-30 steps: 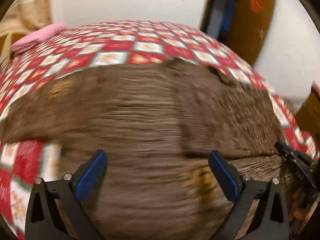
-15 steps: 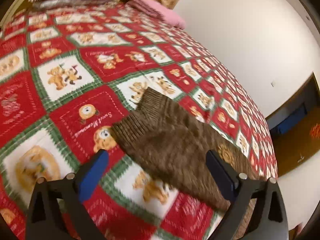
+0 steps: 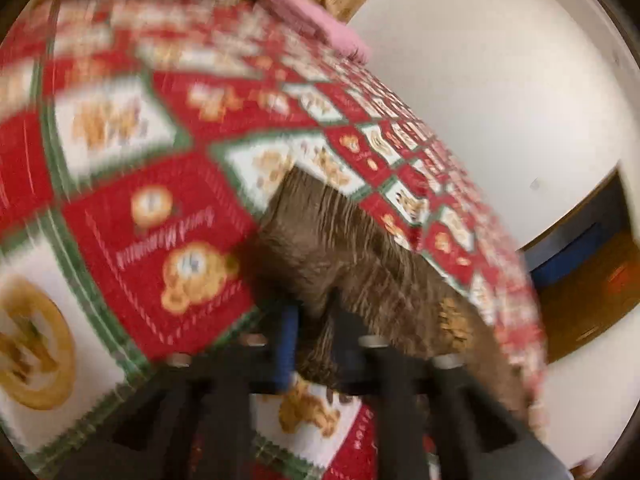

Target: Fold small clothes

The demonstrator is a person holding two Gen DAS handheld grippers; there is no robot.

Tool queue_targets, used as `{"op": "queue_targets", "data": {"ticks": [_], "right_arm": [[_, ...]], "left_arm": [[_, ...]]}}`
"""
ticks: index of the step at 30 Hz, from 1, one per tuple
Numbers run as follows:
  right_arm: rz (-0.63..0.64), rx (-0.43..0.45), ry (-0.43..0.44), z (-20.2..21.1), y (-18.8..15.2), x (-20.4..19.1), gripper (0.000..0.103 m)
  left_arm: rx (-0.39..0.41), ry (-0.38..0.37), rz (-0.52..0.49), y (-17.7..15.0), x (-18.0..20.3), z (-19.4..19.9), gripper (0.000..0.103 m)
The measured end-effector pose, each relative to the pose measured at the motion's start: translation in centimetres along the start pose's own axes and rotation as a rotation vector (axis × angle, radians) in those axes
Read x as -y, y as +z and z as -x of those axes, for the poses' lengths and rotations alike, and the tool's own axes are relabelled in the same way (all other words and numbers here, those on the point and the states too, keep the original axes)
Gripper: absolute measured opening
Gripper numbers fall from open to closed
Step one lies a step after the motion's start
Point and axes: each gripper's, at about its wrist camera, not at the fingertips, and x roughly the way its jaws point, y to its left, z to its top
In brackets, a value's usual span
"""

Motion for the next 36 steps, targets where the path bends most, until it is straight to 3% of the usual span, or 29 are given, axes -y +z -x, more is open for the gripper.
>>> {"op": "queue_targets", "data": {"ticks": [3,9,13,16,19,23,27,31,36], "right_arm": [[-0.001,-0.001,0.001,0.0,0.0,0.0,0.025],[-0.005,0.001,0.004,0.0,0.0,0.0,0.025],[-0.004,0.0,0.003,-0.1,0.1,0.0,0.025],[-0.005,0.0,0.004,-0.1,0.1,0.0,0.025],[-0.008,0.001,0.007,-0.1,0.1,0.0,0.025],[-0.018,0.004,0.016,-0.1,0.2,0.1,0.025],[-0.023,0.007,0.021,-0.1,0.2,0.2,0.025],[-0.031,0.01,0.03,-0.1,0.1,0.3,0.025],[-0.044,0.012,0.043,-0.1,0.1,0.5,0.025]], "left_arm": [[0.02,-0.053,0.039,-0.6,-1.1,0.5,0.01],[0.024,-0.045,0.065,-0.4,-0.5,0.0,0.021],[0.04,-0.007,0.067,-0.1,0.1,-0.4,0.021],[0.034,0.061,-0.036,0.3,2.1,-0.9,0.01],[0.033,0.052,-0.125,0.3,4.8,-0.8,0.009],[0.083,0.005,-0.362,-1.6,12.1,0.9,0.009],[0.08,-0.111,-0.61,-6.6,20.1,2.5,0.009],[0.01,-0.218,-0.83,-14.7,26.1,2.7,0.009],[-0.104,-0.214,-0.977,-22.0,28.0,0.4,0.009]]}}
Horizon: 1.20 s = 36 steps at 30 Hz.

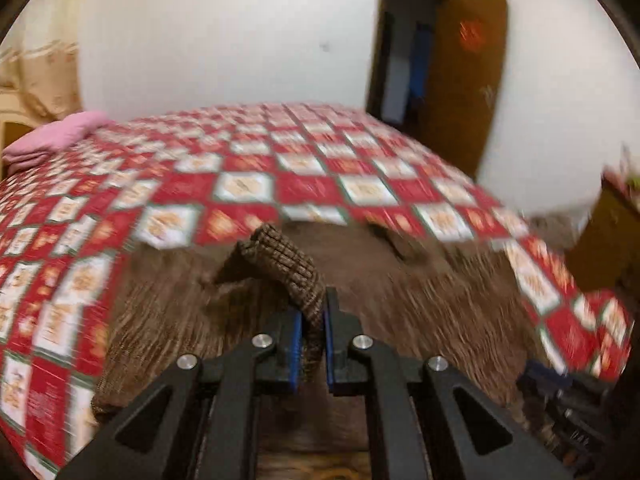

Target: Fold small clothes

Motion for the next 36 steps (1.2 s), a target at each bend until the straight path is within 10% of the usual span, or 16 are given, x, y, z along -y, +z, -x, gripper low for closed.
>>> {"op": "queue_targets", "data": {"ticks": [5,9,21,23,30,32,33,35,36], "right_arm": [[-0.001,0.0,0.001,0.0,0.0,-0.1,0.025],[-0.001,0.0,0.0,0.0,0.0,-0.1,0.025],[-0.055,0.004,0.095,1.2,3.9,-4.6,0.052],[0.039,0.05,0.135,2.2,5.2,-8.6,0.077],[0.511,-0.002,-0.014,-3.7,5.7,-17.5,0.078],[0.525,-0.051,-0.06,-7.1,6.1,-17.5,0.074],[0.504,-0.075,-0.066,-8.4,6.4,-16.9,0.062],[0.459,-0.124,-0.069,-9.9,7.0,-15.6,0.006],[0.412,-0.143,-0.073,-10.3,7.4,-14.7,0.008]], "left_arm": [[-0.116,-0.014,-0.037,-2.3,1.3,-1.1,0.022],[-0.038,-0.046,0.007,-2.5,-1.0,2.7,0.076],[-0.113,0.218,0.311,-6.5,-14.2,3.6,0.075],[-0.125,0.206,0.326,-6.5,-14.4,3.0,0.08],[-0.103,0.189,0.32,-6.8,-14.1,3.1,0.083],[-0.09,0.162,0.336,-6.9,-14.7,3.3,0.085],[-0.086,0.148,0.342,-7.0,-14.9,3.3,0.087],[-0.081,0.136,0.348,-6.8,-15.0,3.3,0.087],[-0.079,0.134,0.348,-6.8,-15.0,3.3,0.087]]}}
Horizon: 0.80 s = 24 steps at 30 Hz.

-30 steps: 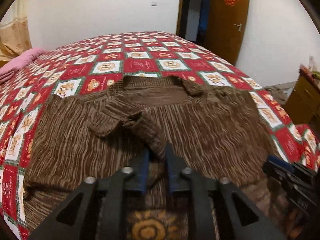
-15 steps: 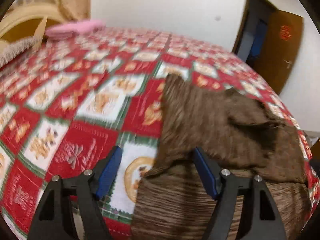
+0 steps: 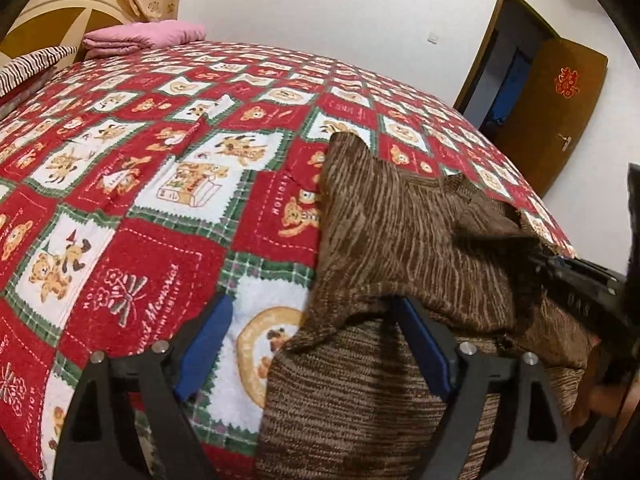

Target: Fold small clothes

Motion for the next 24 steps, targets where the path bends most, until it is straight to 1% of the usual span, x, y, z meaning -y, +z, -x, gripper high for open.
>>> {"op": "queue_targets", "data": {"ticks": [2,4,5,7,8,9,10,11,14,16,17,18,19,20,21,22,23,24], "right_arm": [[-0.111,0.038,0.042,1.0,-0.6,2.0,0.008],[-0.265,0.074,0.1,2.4,-1.8,4.6,0.008],[-0.361,0.086,0.144,2.7,-2.7,6.1,0.008],[-0.578,0.085,0.255,2.1,-4.9,8.9,0.008],[-0.64,0.063,0.278,1.4,-5.8,9.5,0.008],[-0.689,0.034,0.281,0.5,-6.8,10.0,0.008],[-0.716,0.025,0.29,0.1,-7.3,10.2,0.009],[-0.773,0.059,0.339,0.0,-8.1,10.7,0.009],[-0.881,0.052,0.421,-0.2,-8.9,11.7,0.01],[-0.933,0.051,0.426,0.1,-9.3,12.5,0.01],[-0.943,0.07,0.343,1.2,-9.5,13.0,0.01],[-0.923,0.09,0.26,2.2,-9.4,13.2,0.01],[-0.87,0.121,0.146,3.6,-9.1,13.2,0.01],[-0.818,0.139,0.085,4.5,-8.7,12.9,0.01],[-0.76,0.149,0.052,5.2,-8.2,12.4,0.01],[-0.701,0.152,0.041,5.6,-7.7,11.9,0.01],[-0.607,0.15,0.053,5.9,-6.8,10.6,0.01],[-0.542,0.146,0.069,5.8,-6.1,9.6,0.01]], "left_arm": [[0.002,-0.007,0.001,0.0,0.0,-0.1,0.089],[0.003,-0.018,0.005,0.0,-0.1,-0.1,0.09],[0.004,-0.021,0.007,0.0,-0.2,0.0,0.09],[0.005,-0.024,0.008,0.0,-0.2,-0.1,0.09],[0.006,-0.025,0.009,0.0,-0.2,-0.1,0.09],[0.006,-0.025,0.008,0.0,-0.2,-0.1,0.09],[0.006,-0.025,0.008,0.0,-0.2,-0.1,0.09],[0.006,-0.025,0.009,0.0,-0.2,-0.1,0.09],[0.006,-0.024,0.008,0.0,-0.2,-0.1,0.09],[0.006,-0.024,0.008,0.0,-0.2,-0.1,0.09],[0.006,-0.025,0.009,0.0,-0.3,-0.1,0.09],[0.006,-0.026,0.009,0.0,-0.3,-0.1,0.09],[0.007,-0.026,0.009,0.0,-0.2,-0.1,0.09],[0.007,-0.026,0.009,0.0,-0.2,-0.1,0.09],[0.007,-0.026,0.009,0.0,-0.2,-0.1,0.09],[0.006,-0.026,0.009,0.0,-0.2,-0.1,0.09],[0.006,-0.025,0.009,0.0,-0.2,-0.1,0.09],[0.006,-0.025,0.008,0.0,-0.2,-0.1,0.09]]}}
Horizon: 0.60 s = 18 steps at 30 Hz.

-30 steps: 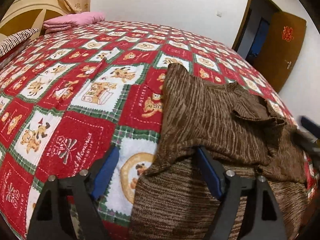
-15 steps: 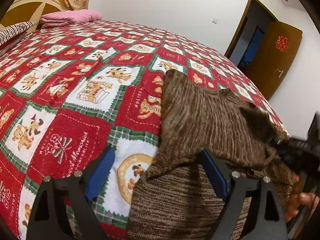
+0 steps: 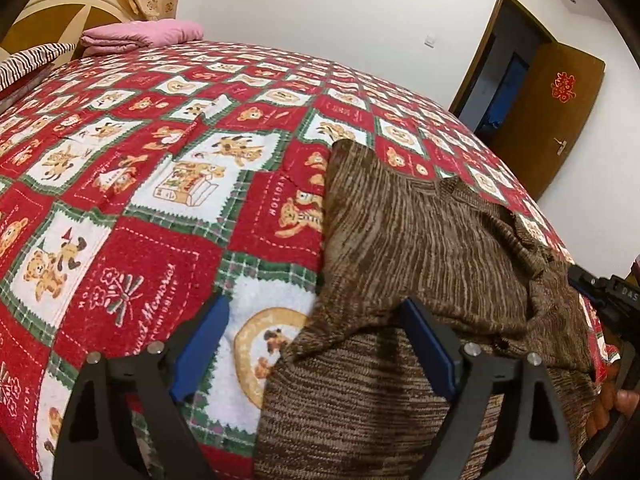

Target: Fold small clothes

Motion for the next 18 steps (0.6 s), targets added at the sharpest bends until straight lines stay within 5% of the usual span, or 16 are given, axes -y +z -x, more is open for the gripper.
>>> {"op": "queue_targets", "data": {"ticks": [4,7,10,15,18], "right_arm": [[0.23,-0.056,0.125,-1.8,-0.7,-5.6,0.01],[0.322,-0.227,0.218,-6.3,-1.8,-8.5,0.01],[0.336,-0.229,0.136,-8.5,-1.0,-7.7,0.01],[0.097,-0.114,-0.13,-8.0,3.5,-0.4,0.01],[0.076,-0.116,-0.04,-5.6,2.9,0.2,0.01]], "left_arm": [[0.0,0.0,0.0,0.0,0.0,0.0,0.091],[0.001,0.001,0.0,0.0,0.0,0.0,0.091],[0.002,-0.005,0.003,0.0,-0.1,0.0,0.091],[0.002,-0.012,0.004,0.0,-0.1,0.0,0.092],[0.003,-0.015,0.006,0.0,-0.1,0.0,0.093]]}}
